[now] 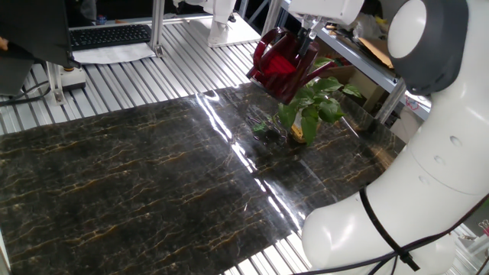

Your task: Water the plant

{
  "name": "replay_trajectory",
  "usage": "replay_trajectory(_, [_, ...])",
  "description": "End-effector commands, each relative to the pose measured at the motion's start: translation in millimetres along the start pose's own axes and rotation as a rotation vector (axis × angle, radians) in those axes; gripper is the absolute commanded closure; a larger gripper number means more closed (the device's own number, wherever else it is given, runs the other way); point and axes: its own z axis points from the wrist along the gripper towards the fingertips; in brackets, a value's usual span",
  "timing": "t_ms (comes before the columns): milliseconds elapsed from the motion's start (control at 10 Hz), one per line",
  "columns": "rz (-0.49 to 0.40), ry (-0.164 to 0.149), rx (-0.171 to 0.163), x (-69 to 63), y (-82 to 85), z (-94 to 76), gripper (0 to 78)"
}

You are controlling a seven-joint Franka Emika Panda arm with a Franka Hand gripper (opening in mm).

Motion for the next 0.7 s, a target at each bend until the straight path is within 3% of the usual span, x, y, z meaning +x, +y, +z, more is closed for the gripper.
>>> replay_trajectory(100, [0.006,0.002,-0.006,1.1,0.4,-1.0,76.4])
replay_trajectory(700, [0.003,0.018,0.003,1.7,2.2,-3.2,76.4])
